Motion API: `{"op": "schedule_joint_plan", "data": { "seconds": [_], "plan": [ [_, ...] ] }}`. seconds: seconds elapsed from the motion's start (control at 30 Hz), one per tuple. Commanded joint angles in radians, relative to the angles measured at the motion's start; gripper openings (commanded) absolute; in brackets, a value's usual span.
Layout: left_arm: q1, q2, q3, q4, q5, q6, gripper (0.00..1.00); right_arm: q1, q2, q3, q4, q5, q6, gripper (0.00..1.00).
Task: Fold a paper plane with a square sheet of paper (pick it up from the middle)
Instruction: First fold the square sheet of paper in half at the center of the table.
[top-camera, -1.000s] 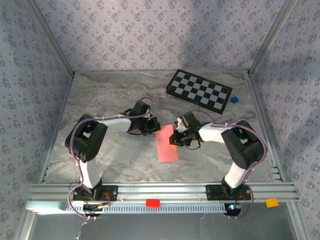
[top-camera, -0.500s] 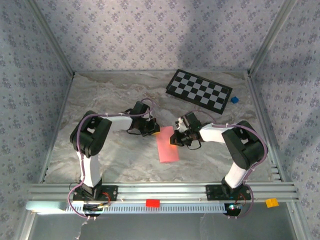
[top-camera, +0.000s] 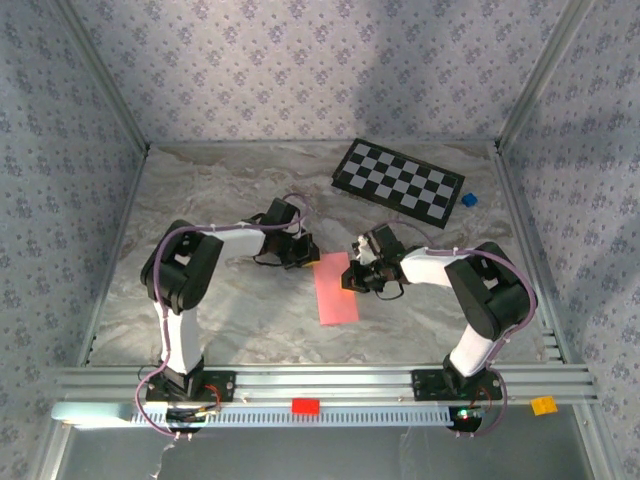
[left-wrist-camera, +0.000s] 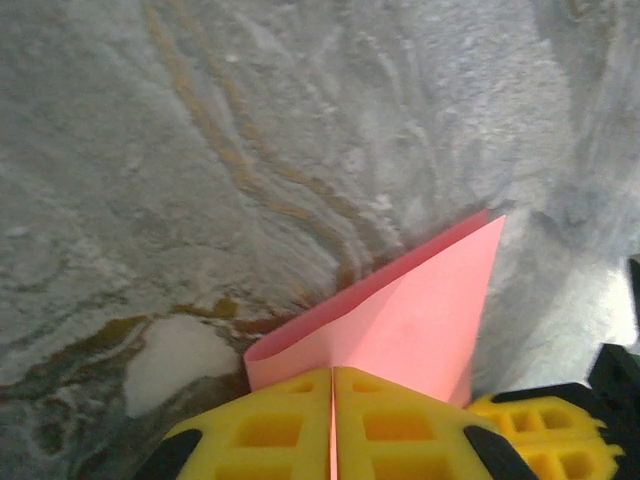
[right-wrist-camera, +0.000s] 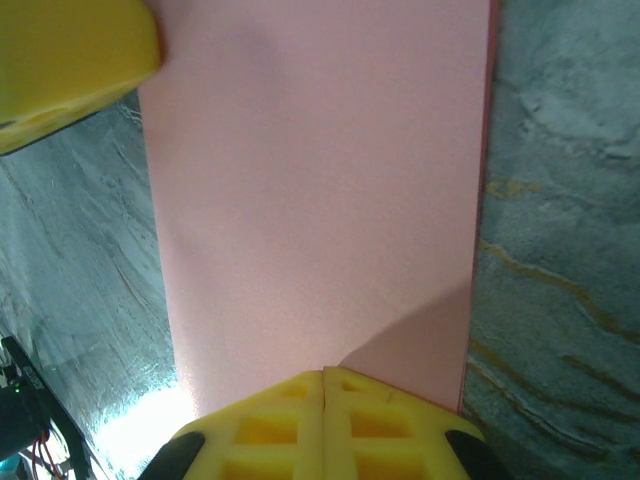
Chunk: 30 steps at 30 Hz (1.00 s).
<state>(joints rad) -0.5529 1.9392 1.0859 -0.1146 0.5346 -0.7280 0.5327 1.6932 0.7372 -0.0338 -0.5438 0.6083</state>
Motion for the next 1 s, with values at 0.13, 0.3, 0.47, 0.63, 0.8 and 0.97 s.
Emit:
{"op": "schedule_joint_plan", "data": {
  "seconds": [0.13, 0.3, 0.47, 0.63, 0.8, 0.97],
  "plan": [
    [0.035, 0.041, -0.005, -0.022, -0.072, 0.005, 0.07, -0.011, 0.040, -0.063, -0.150, 0.113, -0.025, 0.00],
    [0.058, 0.038, 0.006, 0.001, -0.083, -0.051, 0.06, -0.011, 0.036, -0.067, -0.144, 0.107, -0.023, 0.00],
    [0.065, 0.032, 0.035, 0.000, -0.107, -0.083, 0.06, -0.010, 0.033, -0.072, -0.141, 0.104, -0.025, 0.00],
    [0.064, 0.046, 0.079, -0.046, -0.143, -0.090, 0.06, -0.011, 0.030, -0.075, -0.137, 0.100, -0.025, 0.00],
    [0.047, -0.004, 0.107, -0.074, -0.141, -0.088, 0.05, -0.013, 0.019, -0.079, -0.140, 0.105, -0.024, 0.00],
    [-0.002, -0.124, 0.087, -0.100, -0.161, -0.081, 0.06, -0.013, 0.016, -0.076, -0.135, 0.104, -0.015, 0.00]
  ]
}}
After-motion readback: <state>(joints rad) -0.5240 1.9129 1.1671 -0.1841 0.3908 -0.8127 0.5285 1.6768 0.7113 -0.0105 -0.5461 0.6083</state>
